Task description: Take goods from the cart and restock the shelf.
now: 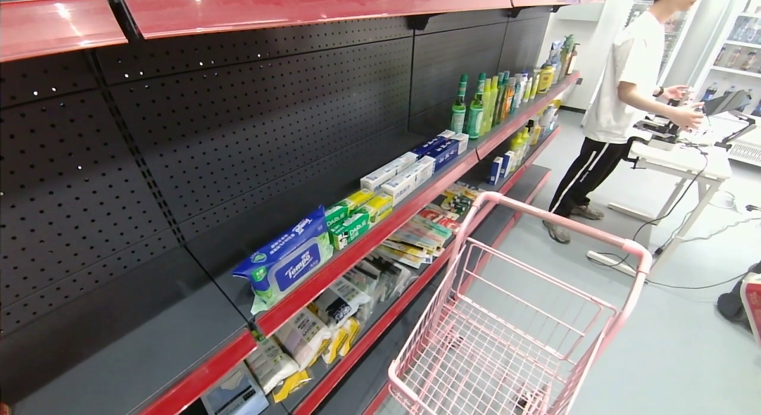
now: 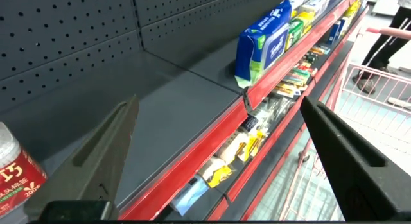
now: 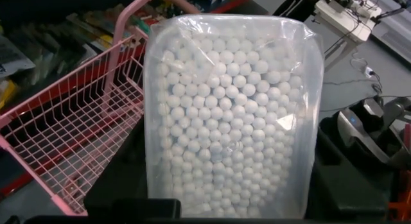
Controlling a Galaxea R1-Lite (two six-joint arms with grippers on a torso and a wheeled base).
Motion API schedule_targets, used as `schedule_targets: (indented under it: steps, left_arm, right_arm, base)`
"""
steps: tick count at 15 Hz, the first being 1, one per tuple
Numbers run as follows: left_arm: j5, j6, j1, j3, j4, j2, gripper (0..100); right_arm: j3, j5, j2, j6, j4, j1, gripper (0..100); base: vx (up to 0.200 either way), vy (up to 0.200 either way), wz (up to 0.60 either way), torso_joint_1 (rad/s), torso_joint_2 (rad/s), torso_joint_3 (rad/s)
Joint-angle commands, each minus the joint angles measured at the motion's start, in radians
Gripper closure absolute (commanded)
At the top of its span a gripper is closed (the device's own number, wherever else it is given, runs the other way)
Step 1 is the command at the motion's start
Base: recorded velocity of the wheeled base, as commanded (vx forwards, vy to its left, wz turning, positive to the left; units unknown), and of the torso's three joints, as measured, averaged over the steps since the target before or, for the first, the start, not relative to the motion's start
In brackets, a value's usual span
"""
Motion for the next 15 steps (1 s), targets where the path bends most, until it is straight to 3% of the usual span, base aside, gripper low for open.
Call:
schedule_targets:
  steps: [1, 15]
  left_arm:
    - [0.000, 0.000, 0.000, 0.000, 0.000, -0.001, 0]
    - [0.000, 0.000, 0.000, 0.000, 0.000, -0.001, 0]
  right_arm:
    - [0.010, 0.000, -0.005, 0.001, 0.000, -0.002, 100]
    - [0.019, 0.000, -0.014, -0.040, -0.001, 0.000, 100]
  base:
    - [0.000, 0.000, 0.60, 0.007, 0.01, 0.002]
    - [0.000, 0.000, 0.60, 0.002, 0.00, 0.001]
